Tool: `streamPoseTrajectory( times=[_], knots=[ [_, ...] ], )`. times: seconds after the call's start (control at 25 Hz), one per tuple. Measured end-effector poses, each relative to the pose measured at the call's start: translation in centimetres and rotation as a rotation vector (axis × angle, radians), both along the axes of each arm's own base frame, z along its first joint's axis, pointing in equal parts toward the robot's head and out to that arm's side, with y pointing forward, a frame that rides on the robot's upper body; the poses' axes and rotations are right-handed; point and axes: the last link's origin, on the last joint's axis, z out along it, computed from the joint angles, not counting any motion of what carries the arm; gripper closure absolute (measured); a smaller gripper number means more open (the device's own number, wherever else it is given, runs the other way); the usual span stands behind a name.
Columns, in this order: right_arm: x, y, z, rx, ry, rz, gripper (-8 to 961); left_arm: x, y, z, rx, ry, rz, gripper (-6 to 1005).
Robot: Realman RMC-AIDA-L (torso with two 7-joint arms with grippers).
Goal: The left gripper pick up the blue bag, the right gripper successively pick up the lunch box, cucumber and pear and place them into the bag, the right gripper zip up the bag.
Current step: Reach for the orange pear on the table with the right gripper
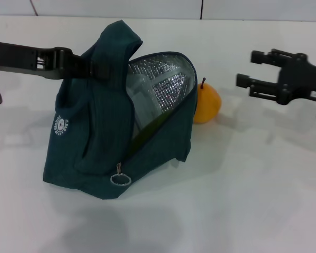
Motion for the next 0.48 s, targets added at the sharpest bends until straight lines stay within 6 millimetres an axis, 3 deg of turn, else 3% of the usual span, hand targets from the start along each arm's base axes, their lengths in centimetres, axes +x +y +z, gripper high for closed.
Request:
streamPoseTrajectory(
  times=[0.24, 0.48],
  knots=[
    [-0.7, 1.1, -2.8, -0.002, -0.044, 0.005, 269, 0.0, 0.0, 0.0, 0.001, -0.002, -0.004, 960],
    [-1.2, 1.6, -3.8, 0.039, -0.062, 0.041, 274, 0.1, 0.0, -0.1, 0.004, -0.004, -0.017, 960]
  ],
)
